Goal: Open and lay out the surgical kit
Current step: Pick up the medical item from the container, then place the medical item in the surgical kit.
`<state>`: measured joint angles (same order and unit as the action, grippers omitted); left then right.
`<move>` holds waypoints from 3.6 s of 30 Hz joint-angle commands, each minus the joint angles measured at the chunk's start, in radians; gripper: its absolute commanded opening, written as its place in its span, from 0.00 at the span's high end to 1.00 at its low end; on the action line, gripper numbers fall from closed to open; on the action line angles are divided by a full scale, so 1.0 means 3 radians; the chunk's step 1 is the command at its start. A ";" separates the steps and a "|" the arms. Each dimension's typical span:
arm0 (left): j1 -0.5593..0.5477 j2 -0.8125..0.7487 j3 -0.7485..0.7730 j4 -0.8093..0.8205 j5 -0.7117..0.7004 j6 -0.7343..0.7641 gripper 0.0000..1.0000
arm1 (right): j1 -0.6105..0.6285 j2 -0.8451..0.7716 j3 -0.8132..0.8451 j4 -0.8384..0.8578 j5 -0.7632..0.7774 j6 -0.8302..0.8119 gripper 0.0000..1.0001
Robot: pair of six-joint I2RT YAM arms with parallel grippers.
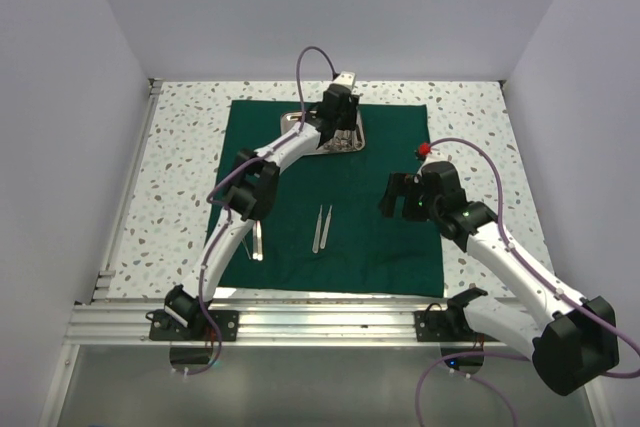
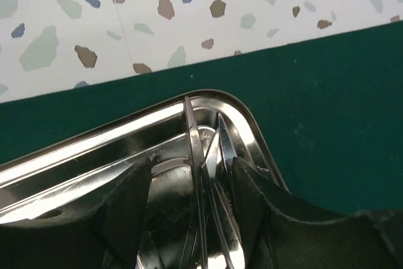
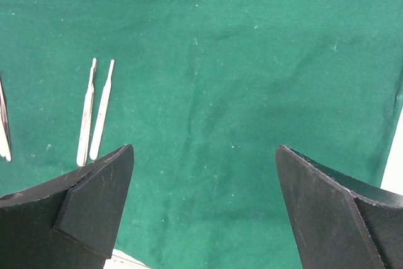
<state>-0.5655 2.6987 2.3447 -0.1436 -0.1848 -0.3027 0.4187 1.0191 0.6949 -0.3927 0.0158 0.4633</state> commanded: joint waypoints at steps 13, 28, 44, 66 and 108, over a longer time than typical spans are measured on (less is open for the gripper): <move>0.0009 -0.0109 0.0105 -0.0973 -0.0202 0.0196 0.69 | -0.0005 -0.0181 -0.0020 0.0036 -0.0017 0.0020 0.02; 0.0009 -0.0405 -0.0279 -0.1081 -0.0591 0.0385 1.00 | 0.0000 -0.0145 -0.0025 0.0046 -0.0032 0.0020 0.02; 0.0009 -0.1509 -0.1106 -0.0401 -0.0775 0.0349 1.00 | -0.0005 -0.0140 -0.0020 0.0036 0.0029 0.0020 0.02; -0.1177 -0.2978 -0.3919 0.1174 -0.0959 -0.1297 1.00 | 0.0000 -0.0452 -0.0087 -0.0051 0.0535 0.0128 0.02; -0.2119 -0.2205 -0.3311 0.0745 -0.1143 -0.2412 0.77 | 0.0000 -0.0416 -0.0066 -0.0082 0.0540 0.0128 0.02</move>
<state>-1.1927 2.0480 1.2995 0.0654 -0.5030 -1.0260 0.4122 0.8967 0.6720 -0.4343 0.1902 0.4938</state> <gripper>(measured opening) 0.209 0.985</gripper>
